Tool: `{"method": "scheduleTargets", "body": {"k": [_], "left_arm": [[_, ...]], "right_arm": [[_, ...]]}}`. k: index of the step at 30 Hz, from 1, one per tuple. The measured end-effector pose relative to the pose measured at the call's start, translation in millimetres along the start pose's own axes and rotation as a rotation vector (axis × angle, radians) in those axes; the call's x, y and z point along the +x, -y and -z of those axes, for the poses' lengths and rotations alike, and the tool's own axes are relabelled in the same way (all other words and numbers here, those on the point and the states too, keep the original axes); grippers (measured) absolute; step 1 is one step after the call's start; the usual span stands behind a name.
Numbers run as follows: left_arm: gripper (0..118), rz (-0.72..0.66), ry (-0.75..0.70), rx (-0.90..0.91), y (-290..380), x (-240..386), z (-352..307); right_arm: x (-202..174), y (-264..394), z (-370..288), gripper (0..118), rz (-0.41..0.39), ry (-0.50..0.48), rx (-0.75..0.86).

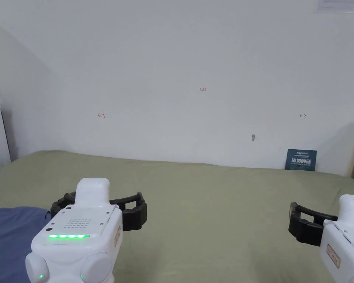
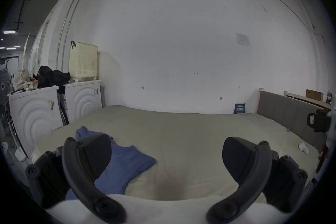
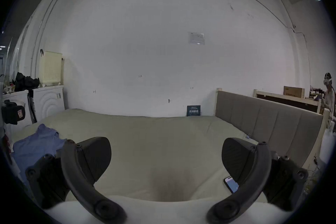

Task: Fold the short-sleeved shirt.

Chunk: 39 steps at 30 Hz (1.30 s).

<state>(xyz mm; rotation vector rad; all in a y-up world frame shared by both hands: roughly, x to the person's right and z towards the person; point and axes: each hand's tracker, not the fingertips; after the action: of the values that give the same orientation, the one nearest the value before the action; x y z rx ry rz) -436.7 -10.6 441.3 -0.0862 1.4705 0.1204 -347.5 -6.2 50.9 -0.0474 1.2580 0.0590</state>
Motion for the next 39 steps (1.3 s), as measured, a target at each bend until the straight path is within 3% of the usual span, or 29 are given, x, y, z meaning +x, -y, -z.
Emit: {"method": "scheduleTargets", "body": {"k": [14, 21, 28, 30, 31, 32, 33, 35, 37, 39], "left_arm": [[118, 0.027, -0.002, 0.029, 0, 1, 4], [118, 0.044, 0.006, 0.034, -5, 6, -2], [118, 0.025, -0.012, 0.042, -6, 6, -7], [118, 0.042, -0.011, 0.033, -6, 5, -10], [118, 0.041, 0.009, 0.027, -6, 5, -11], [110, 0.038, 0.038, 0.02, -5, 4, -12], [92, 0.038, 0.039, 0.024, -5, 4, -14], [0, 0.066, 0.021, 0.051, -4, 6, -16], [0, 0.117, -0.066, 0.085, -3, 8, -17], [0, 0.079, 0.012, 0.063, -3, 1, -16]], "right_arm": [[-9, -4, -5, 117, -0.07, -0.026, -0.015], [-3, -5, -6, 118, -0.025, -0.024, -0.025], [-4, -9, -9, 117, -0.06, -0.042, -0.04], [-4, -13, -15, 110, -0.057, -0.047, -0.043], [-4, -14, -17, 92, -0.053, -0.053, -0.041], [-5, -14, -19, 40, -0.056, -0.055, -0.032], [-8, -14, -18, 0, -0.068, -0.049, -0.031], [-10, -17, -18, 0, -0.089, -0.034, -0.031], [-9, -20, -18, 0, -0.083, -0.062, -0.039], [-13, -23, -18, 0, -0.088, -0.076, -0.054]]}}
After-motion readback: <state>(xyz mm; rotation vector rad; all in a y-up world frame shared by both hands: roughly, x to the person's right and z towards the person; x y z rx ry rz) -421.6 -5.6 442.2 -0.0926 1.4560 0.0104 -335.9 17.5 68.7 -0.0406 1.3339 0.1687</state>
